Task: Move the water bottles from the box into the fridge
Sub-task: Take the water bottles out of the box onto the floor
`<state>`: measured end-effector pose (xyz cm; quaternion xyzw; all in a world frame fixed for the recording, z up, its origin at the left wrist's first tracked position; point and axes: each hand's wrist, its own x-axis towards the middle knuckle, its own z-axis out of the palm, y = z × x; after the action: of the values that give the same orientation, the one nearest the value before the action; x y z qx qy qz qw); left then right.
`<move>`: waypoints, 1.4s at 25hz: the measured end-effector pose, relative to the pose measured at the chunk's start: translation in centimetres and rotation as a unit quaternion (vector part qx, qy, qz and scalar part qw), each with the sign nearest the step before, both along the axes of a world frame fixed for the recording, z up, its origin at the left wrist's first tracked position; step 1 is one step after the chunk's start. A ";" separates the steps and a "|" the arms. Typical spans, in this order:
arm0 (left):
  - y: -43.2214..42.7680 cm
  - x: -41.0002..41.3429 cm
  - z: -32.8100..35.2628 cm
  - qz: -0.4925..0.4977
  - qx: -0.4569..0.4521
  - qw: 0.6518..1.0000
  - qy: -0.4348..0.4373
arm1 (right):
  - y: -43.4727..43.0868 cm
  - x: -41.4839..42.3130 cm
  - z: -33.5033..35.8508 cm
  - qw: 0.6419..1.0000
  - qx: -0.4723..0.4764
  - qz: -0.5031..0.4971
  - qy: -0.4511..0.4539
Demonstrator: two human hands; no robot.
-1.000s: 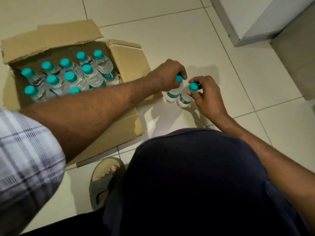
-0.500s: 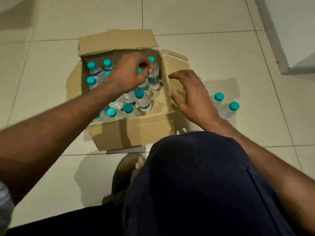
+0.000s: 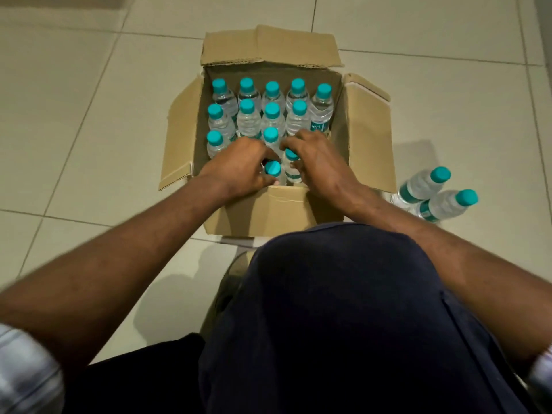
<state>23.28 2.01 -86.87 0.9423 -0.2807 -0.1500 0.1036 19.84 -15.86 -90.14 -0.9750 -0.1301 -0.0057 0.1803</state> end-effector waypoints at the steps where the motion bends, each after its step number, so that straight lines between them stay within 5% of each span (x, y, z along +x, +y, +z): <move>1: -0.4 -0.1 0.0 0.000 -0.002 1.000 0.000 | -0.3 -0.2 0.2 1.000 0.002 -0.001 -0.004; 7: -0.9 1.3 5.8 0.064 -0.183 0.980 -0.037 | -3.0 -3.4 5.7 0.987 0.112 -0.071 -0.094; 12: -5.8 0.2 14.2 -0.121 -0.222 0.967 -0.030 | -6.8 -10.6 13.8 0.937 0.227 -0.161 -0.209; 17: -13.3 -3.2 12.1 -0.187 -0.277 0.941 0.047 | -12.0 -17.7 13.4 0.927 0.204 -0.275 -0.154; 25: -21.8 -7.7 -0.8 -0.247 -0.115 0.958 0.085 | -14.8 -20.5 1.7 0.897 0.169 -0.409 -0.003; 28: -22.6 -7.9 -1.7 -0.231 -0.129 0.961 0.078 | -15.2 -19.6 0.7 0.881 0.168 -0.434 0.086; 35: -16.5 -5.0 1.4 -0.172 -0.194 0.965 0.051 | -10.7 -17.3 4.0 0.912 0.171 -0.370 -0.044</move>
<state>18.33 -14.50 -85.51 0.8328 -0.4568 -0.1562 0.2708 2.52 -26.59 -86.10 -0.9063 0.2346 -0.1372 0.3236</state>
